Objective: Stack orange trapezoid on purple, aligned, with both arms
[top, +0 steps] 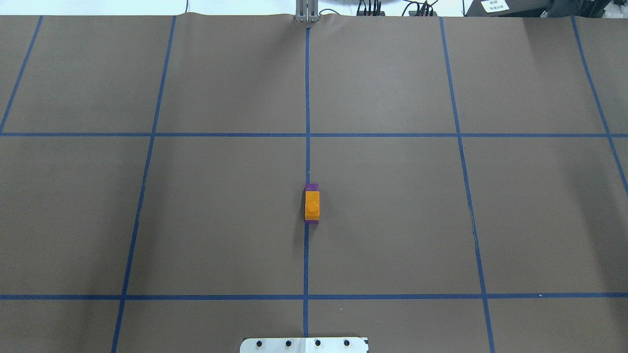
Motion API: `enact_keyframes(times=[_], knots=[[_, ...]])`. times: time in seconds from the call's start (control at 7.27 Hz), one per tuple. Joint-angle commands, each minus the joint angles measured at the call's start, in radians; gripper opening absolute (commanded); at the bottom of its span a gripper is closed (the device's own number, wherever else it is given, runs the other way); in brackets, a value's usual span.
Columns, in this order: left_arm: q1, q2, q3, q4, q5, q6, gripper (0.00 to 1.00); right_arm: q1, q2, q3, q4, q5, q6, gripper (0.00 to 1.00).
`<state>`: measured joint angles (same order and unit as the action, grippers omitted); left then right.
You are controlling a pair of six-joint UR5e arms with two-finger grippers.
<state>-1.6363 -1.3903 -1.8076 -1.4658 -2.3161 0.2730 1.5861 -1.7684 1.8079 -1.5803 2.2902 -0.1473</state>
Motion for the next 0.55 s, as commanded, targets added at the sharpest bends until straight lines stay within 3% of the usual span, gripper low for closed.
enact_keyframes(times=[0.0,0.41], knots=[[0.001,-0.001,0.001,-0.001,0.0,0.003,1.0,0.0,0.001,0.001,0.0,0.0,0.0,1.0],[0.003,-0.003,-0.004,-0.001,0.001,0.006,1.0,0.0,0.0,-0.001,0.002,0.0,0.0,1.0]])
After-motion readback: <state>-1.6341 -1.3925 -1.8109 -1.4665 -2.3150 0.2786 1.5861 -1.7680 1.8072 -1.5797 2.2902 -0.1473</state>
